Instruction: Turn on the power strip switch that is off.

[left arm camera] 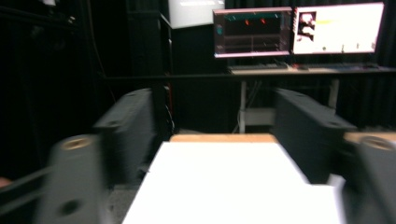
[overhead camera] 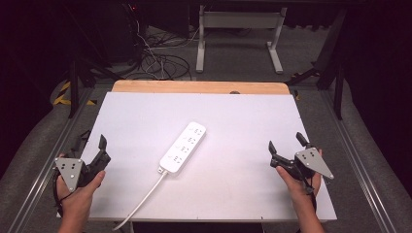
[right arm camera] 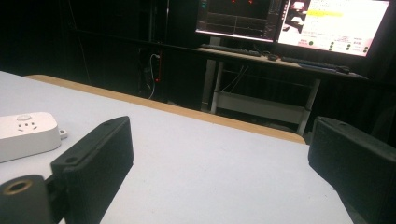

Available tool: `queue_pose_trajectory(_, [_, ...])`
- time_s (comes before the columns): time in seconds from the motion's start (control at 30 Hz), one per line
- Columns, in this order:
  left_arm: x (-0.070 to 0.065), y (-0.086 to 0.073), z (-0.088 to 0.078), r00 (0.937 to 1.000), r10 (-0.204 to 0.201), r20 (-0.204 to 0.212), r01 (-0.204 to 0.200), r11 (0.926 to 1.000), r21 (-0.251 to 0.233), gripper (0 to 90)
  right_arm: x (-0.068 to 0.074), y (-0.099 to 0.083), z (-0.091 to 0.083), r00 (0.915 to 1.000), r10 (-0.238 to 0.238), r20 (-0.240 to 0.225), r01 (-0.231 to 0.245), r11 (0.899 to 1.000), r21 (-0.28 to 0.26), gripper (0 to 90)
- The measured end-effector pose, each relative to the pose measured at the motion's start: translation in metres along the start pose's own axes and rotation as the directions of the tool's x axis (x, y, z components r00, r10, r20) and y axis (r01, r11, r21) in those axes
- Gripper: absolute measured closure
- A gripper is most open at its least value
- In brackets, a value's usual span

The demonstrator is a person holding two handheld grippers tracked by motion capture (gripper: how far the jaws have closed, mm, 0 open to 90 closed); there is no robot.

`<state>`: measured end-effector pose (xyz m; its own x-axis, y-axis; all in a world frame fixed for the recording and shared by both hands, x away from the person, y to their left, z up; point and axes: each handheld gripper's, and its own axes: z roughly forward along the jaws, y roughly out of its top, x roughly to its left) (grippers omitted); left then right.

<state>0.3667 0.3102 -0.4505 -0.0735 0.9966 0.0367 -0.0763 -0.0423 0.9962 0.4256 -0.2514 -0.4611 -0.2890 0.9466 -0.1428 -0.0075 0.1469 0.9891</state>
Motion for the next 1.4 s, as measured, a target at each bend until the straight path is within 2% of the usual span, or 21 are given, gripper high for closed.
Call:
queue_pose_trajectory(0.03, [-0.001, 0.001, -0.001, 1.0000, 0.008, 0.000, -0.008, 1.0000, 0.005, 43.0, 0.000, 0.000, 0.000, 1.0000, 0.000, 0.001, 0.000, 1.000, -0.001, 7.1])
queue_pose_trajectory(0.07, [-0.002, 0.002, -0.002, 0.9999, 0.011, -0.004, -0.011, 0.9999, 0.003, 43.0, 0.000, 0.000, 0.000, 1.0000, 0.000, 0.001, 0.000, 1.000, -0.001, 7.1])
queue_pose_trajectory(0.1, [-0.002, 0.003, -0.003, 0.9999, -0.013, 0.003, 0.013, 0.9999, 0.006, 56.4, 0.000, 0.000, 0.000, 1.0000, -0.001, -0.002, 0.001, 1.000, -0.001, 7.3])
queue_pose_trajectory(0.17, [-0.002, 0.006, -0.005, 0.9981, -0.058, 0.019, 0.058, 0.9981, 0.019, 65.5, 0.000, 0.000, 0.000, 1.0000, 0.000, -0.001, 0.000, 1.000, -0.001, 7.9])
queue_pose_trajectory(0.2, [-0.002, 0.007, -0.005, 0.9979, -0.062, 0.019, 0.062, 0.9979, 0.017, 65.5, 0.000, 0.000, 0.000, 1.0000, 0.000, -0.001, 0.000, 1.000, -0.001, 7.9])
queue_pose_trajectory(0.23, [-0.002, 0.009, -0.006, 0.9971, -0.072, 0.027, 0.071, 0.9973, 0.018, 71.7, 0.000, 0.000, 0.000, 1.0000, 0.001, -0.004, -0.001, 1.000, 0.002, 8.8])
queue_pose_trajectory(0.27, [-0.002, 0.010, -0.006, 0.9969, -0.075, 0.025, 0.074, 0.9971, 0.016, 72.6, 0.000, 0.000, 0.000, 1.0000, 0.004, 0.001, -0.004, 1.000, 0.004, 8.8])
queue_pose_trajectory(0.43, [-0.005, 0.016, -0.007, 0.9977, -0.062, 0.026, 0.062, 0.9981, 0.007, 77.7, -0.001, -0.001, -0.001, 1.0000, 0.005, -0.005, -0.005, 1.000, 0.002, 10.2])
queue_pose_trajectory(0.53, [-0.006, 0.020, -0.008, 0.9974, -0.061, 0.037, 0.061, 0.9981, 0.012, 89.3, -0.001, -0.001, -0.002, 1.0000, 0.002, -0.009, -0.002, 1.000, 0.002, 11.4])
queue_pose_trajectory(0.63, [-0.008, 0.025, -0.010, 0.9955, -0.057, 0.076, 0.055, 0.9981, 0.028, 90.0, -0.001, -0.001, -0.002, 0.9999, 0.002, -0.012, -0.002, 1.000, 0.003, 11.2])
queue_pose_trajectory(0.67, [-0.010, 0.027, -0.010, 0.9942, -0.041, 0.100, 0.038, 0.9988, 0.029, 90.0, -0.001, -0.001, -0.002, 0.9999, 0.002, -0.011, -0.002, 1.000, 0.001, 11.0])
queue_pose_trajectory(0.73, [-0.011, 0.028, -0.010, 0.9932, -0.030, 0.112, 0.027, 0.9992, 0.030, 90.0, -0.001, -0.001, -0.002, 1.0000, 0.004, -0.009, -0.004, 1.000, 0.004, 10.8])
queue_pose_trajectory(0.93, [-0.022, 0.035, -0.005, 0.9841, -0.006, 0.177, -0.006, 0.9977, 0.068, 90.0, -0.001, -0.002, -0.001, 0.9999, 0.003, -0.011, -0.003, 1.000, 0.009, 10.0])
queue_pose_trajectory(1.0, [-0.024, 0.036, -0.005, 0.9832, -0.002, 0.182, -0.012, 0.9972, 0.074, 90.0, -0.001, -0.002, -0.001, 1.0000, 0.001, -0.009, -0.001, 1.000, 0.010, 9.7])
queue_pose_trajectory(1.2, [-0.034, 0.038, 0.000, 0.9732, 0.027, 0.228, -0.052, 0.9932, 0.104, 90.0, -0.003, -0.002, -0.001, 0.9999, 0.010, -0.010, -0.010, 1.000, 0.014, 5.7])
queue_pose_trajectory(1.33, [-0.042, 0.036, 0.005, 0.9664, 0.058, 0.250, -0.092, 0.9879, 0.125, 90.0, -0.003, -0.002, -0.001, 0.9999, 0.011, -0.010, -0.010, 1.000, 0.014, 4.9])
queue_pose_trajectory(1.4, [-0.047, 0.036, 0.008, 0.9647, 0.056, 0.257, -0.093, 0.9871, 0.131, 90.0, -0.003, -0.002, 0.000, 0.9999, 0.008, -0.009, -0.008, 1.000, 0.013, 4.6])
